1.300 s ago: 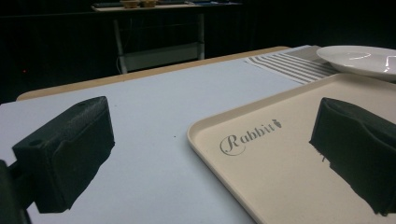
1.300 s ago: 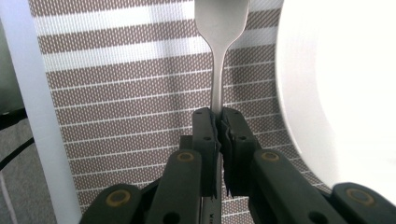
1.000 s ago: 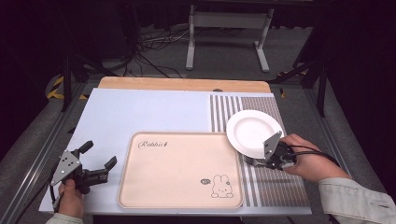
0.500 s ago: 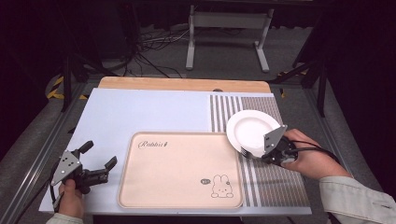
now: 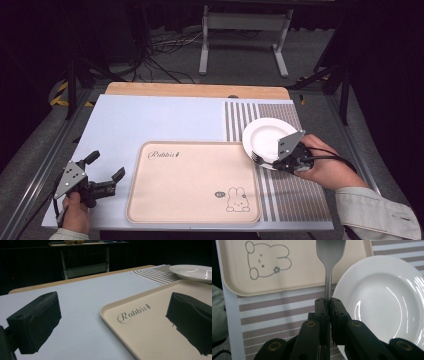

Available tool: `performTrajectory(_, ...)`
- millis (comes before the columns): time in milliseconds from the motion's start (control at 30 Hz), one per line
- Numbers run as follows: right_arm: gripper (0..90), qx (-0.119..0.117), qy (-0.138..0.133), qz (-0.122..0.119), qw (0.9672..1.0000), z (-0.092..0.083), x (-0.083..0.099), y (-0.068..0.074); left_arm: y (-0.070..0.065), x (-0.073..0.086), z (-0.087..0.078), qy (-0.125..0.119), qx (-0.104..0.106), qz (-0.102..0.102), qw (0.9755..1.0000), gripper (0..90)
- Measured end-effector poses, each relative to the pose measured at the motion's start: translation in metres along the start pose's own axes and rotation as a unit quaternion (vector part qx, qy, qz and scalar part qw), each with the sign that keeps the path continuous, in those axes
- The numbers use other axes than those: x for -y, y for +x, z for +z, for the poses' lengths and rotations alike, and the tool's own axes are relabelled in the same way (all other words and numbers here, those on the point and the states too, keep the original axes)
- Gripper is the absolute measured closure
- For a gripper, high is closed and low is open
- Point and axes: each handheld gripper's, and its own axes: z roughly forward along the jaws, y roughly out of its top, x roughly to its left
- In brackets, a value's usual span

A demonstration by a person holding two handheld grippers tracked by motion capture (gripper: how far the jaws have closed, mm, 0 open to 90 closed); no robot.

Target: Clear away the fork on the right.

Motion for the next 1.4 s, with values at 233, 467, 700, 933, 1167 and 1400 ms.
performTrajectory(233,85.7,0.015,-0.022,0.011,0.9996,-0.002,-0.021,0.006,0.000,0.000,0.000,0.000,0.001,0.000,1.0000,0.3)
performTrajectory(467,85.7,0.016,-0.040,0.055,0.9976,-0.001,-0.041,0.008,0.000,0.000,0.000,0.000,0.001,0.001,1.0000,0.3)
performTrajectory(700,85.7,0.029,-0.039,0.096,0.9942,0.003,-0.059,0.012,0.000,0.000,0.000,0.000,0.002,0.000,1.0000,0.3)
performTrajectory(933,85.8,0.031,-0.043,0.138,0.9890,0.007,-0.070,0.014,0.000,0.000,0.000,0.000,0.002,0.000,1.0000,0.2)
performTrajectory(1167,85.7,0.031,-0.041,0.186,0.9813,0.012,-0.079,0.015,0.000,-0.001,0.000,-0.001,0.001,0.001,1.0000,0.3)
performTrajectory(1400,85.7,0.018,-0.045,0.236,0.9706,0.019,-0.084,0.017,0.000,-0.001,0.000,-0.003,0.001,-0.002,1.0000,0.3)
